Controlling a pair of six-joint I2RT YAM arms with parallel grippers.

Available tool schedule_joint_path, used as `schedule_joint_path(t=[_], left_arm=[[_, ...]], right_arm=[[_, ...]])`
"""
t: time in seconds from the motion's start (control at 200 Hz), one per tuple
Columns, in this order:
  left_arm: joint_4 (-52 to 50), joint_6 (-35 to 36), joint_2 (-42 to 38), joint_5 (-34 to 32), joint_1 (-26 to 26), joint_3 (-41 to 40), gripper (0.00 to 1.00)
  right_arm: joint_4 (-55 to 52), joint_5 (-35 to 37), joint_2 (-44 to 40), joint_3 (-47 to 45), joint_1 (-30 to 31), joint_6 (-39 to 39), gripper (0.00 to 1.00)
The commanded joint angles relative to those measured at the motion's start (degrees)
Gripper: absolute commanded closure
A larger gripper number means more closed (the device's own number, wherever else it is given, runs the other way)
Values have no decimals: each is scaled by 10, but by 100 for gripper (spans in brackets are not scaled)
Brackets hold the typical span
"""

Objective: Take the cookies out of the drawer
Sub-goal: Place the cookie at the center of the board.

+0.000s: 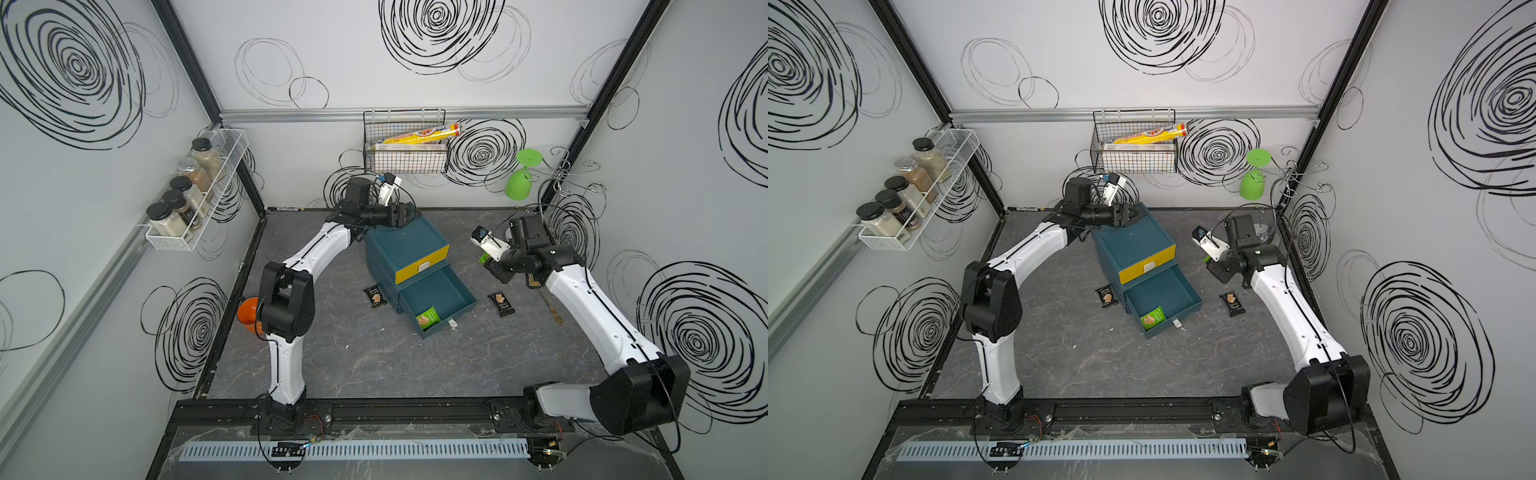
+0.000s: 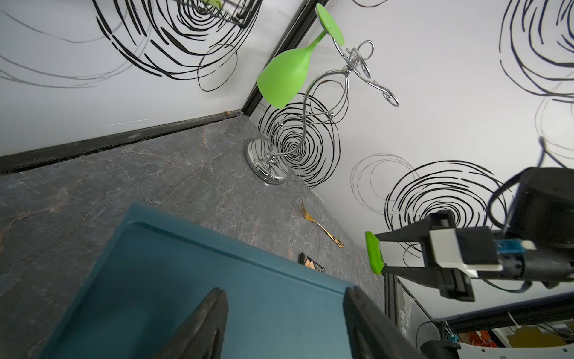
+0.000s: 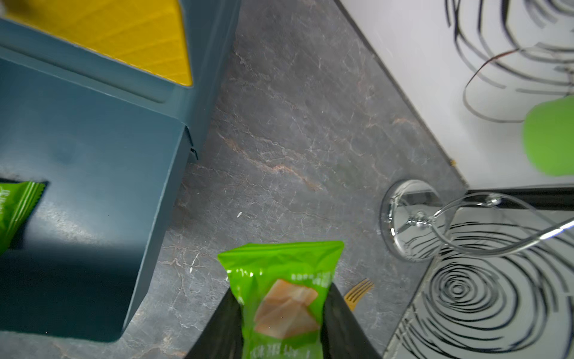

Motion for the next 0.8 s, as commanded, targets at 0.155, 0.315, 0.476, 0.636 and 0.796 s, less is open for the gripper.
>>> schedule_joint_path(t=[0.155, 0.315, 0.476, 0.636, 0.796], left_arm=[[-31, 5, 9, -10, -4, 4, 33], [-31, 5, 10, -12, -4, 4, 33], [-26, 1, 9, -13, -4, 1, 33], [-13, -9, 6, -8, -4, 0, 31], [26, -47, -7, 8, -4, 1, 28]], right_arm=[[27, -70, 140, -10, -12, 107, 73], [17, -52, 207, 2, -12, 139, 70], [12, -48, 259, 22, -12, 158, 64], [16, -45, 288, 36, -12, 173, 46], [35, -49, 259, 40, -21, 184, 33]])
